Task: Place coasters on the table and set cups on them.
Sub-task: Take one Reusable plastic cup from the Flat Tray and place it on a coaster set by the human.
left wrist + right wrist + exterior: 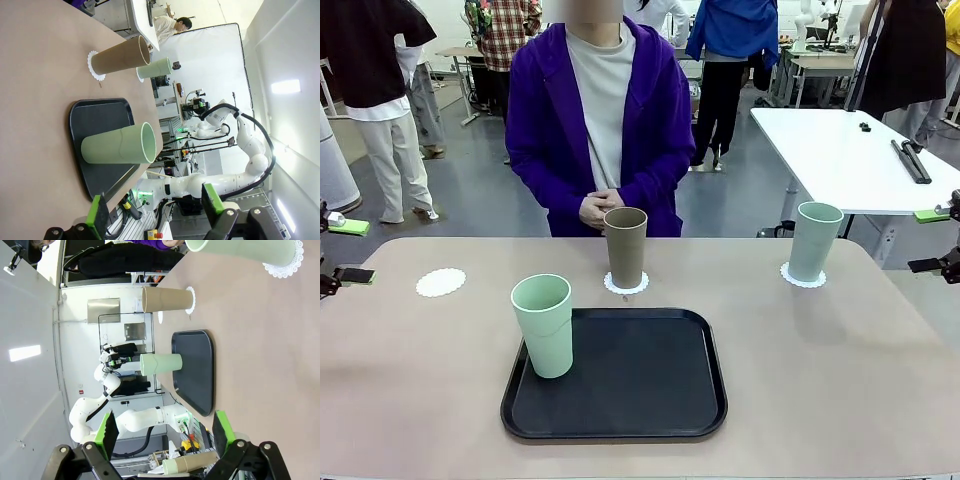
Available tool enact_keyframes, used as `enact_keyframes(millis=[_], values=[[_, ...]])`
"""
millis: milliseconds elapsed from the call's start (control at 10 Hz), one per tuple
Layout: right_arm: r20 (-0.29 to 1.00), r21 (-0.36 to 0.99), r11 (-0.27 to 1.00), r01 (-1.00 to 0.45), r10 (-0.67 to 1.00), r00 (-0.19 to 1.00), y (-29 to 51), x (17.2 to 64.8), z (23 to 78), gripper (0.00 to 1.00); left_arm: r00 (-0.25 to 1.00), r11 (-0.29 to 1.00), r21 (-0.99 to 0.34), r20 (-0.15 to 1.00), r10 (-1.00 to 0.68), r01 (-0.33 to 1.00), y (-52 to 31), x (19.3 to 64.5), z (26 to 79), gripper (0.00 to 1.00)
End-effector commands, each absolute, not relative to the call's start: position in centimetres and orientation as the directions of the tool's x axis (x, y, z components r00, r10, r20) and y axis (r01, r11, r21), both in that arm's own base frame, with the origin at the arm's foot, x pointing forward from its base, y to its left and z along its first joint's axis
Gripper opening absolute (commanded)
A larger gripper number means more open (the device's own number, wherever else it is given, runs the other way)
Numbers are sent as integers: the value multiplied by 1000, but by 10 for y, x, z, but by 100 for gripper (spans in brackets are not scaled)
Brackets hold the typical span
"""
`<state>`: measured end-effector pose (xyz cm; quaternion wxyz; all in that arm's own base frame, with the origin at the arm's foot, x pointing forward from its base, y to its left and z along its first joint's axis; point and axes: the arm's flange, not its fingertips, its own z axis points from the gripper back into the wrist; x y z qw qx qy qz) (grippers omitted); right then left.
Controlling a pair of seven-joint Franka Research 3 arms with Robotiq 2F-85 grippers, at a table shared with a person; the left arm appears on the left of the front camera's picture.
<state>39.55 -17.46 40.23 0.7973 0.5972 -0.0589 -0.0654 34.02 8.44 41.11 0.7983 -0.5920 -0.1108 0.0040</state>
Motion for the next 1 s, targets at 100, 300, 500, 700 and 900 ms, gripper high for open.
enact_keyframes(millis=[100,300,500,700,900], values=[[10,960,277,41,-180,984,-173,395,401,100,972,291,-946,187,140,140,85,339,411,100],[10,960,277,41,-180,984,-173,395,401,100,972,291,-946,187,140,140,85,339,411,100],[10,960,277,41,-180,984,-173,395,401,100,972,291,-946,187,140,140,85,339,411,100],[10,960,277,41,-180,984,-173,395,401,100,972,291,-946,187,140,140,85,339,411,100],[10,960,277,41,-180,984,-173,395,401,100,975,299,-946,172,138,125,84,340,411,100]])
